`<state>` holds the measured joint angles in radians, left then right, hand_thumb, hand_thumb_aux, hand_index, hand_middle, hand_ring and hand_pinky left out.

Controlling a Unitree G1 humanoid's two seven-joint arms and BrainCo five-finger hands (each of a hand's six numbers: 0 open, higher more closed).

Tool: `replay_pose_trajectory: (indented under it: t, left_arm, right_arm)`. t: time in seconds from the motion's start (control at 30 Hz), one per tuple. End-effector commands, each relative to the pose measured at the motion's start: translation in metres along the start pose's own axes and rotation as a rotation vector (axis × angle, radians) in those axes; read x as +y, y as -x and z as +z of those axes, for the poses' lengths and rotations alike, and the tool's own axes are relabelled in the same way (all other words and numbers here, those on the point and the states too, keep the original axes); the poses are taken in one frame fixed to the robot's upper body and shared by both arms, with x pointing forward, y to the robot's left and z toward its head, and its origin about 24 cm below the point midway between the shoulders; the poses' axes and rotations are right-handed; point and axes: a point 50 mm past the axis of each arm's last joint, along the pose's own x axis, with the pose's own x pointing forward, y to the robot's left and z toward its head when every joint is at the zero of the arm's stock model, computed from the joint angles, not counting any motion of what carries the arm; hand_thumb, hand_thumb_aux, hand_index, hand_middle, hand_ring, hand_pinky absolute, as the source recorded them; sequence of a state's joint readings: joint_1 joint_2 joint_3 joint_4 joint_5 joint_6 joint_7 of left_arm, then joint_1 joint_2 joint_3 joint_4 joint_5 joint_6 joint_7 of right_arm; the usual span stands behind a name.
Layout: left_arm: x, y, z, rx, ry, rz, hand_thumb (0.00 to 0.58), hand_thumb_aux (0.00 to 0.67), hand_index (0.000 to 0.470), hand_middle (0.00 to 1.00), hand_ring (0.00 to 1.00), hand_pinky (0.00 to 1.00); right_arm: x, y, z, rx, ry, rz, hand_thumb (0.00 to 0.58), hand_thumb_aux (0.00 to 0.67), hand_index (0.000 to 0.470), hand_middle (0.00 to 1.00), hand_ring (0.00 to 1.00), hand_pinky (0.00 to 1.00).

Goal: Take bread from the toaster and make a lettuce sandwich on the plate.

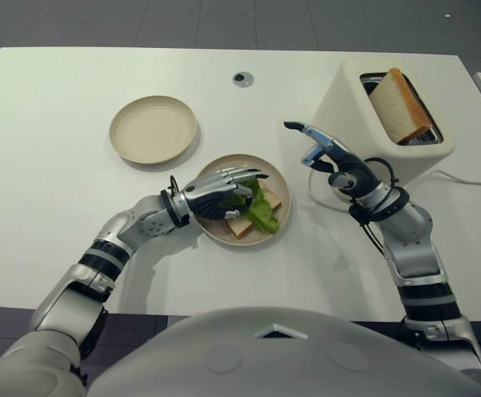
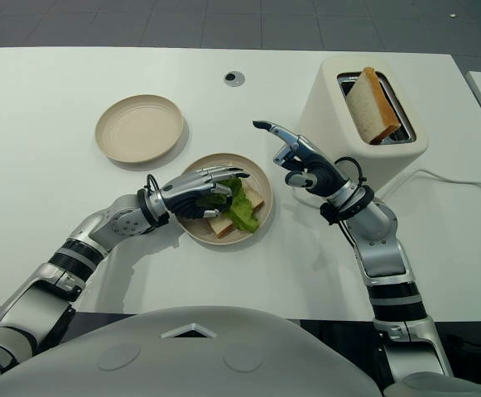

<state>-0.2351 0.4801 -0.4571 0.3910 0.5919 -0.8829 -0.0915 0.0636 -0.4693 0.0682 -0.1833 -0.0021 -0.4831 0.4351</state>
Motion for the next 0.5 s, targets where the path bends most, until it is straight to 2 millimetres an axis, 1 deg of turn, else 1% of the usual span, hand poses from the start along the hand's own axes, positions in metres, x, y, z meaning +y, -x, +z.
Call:
replay_pose_trajectory:
  t: [0.03, 0.2, 0.3, 0.33, 0.4, 0.47, 0.5]
  left_arm:
    - [0.002, 0.007, -0.003, 0.035, -0.009, 0.001, 0.0, 0.0, 0.0, 0.0, 0.0, 0.0]
    - [0.031, 0.014, 0.003, -0.025, 0.052, 0.169, 0.0, 0.0, 0.0, 0.0, 0.0, 0.0]
    - [0.054, 0.017, 0.009, -0.071, 0.066, 0.328, 0.0, 0.0, 0.0, 0.0, 0.0, 0.0]
    - [0.063, 0.018, 0.012, -0.093, 0.079, 0.397, 0.0, 0.0, 0.0, 0.0, 0.0, 0.0]
    - [0.078, 0.022, 0.015, -0.126, 0.101, 0.516, 0.0, 0.0, 0.0, 0.0, 0.0, 0.0]
    - [0.086, 0.024, 0.015, -0.129, 0.1, 0.578, 0.0, 0.0, 0.0, 0.0, 0.0, 0.0]
    - [0.088, 0.025, 0.015, -0.126, 0.099, 0.584, 0.0, 0.0, 0.0, 0.0, 0.0, 0.0]
  right_arm:
    - [0.001, 0.0, -0.001, 0.012, 0.002, 0.018, 0.0, 0.0, 0.0, 1.0, 1.0, 1.0]
    - [-0.001, -0.001, 0.003, -0.004, 0.004, 0.008, 0.0, 0.0, 0.0, 1.0, 1.0, 1.0]
    - [-0.006, -0.002, 0.013, -0.056, 0.007, -0.023, 0.0, 0.0, 0.0, 1.0, 1.0, 1.0]
    - [-0.01, -0.002, 0.019, -0.091, 0.007, -0.048, 0.0, 0.0, 0.0, 1.0, 1.0, 1.0]
    - [-0.02, -0.003, 0.039, -0.194, 0.003, -0.116, 0.0, 0.0, 0.0, 1.0, 1.0, 1.0]
    - [-0.037, 0.001, 0.059, -0.283, 0.018, -0.205, 0.0, 0.0, 0.0, 1.0, 1.0, 1.0]
    - [-0.047, 0.004, 0.066, -0.299, 0.065, -0.255, 0.0, 0.0, 0.0, 1.0, 1.0, 1.0]
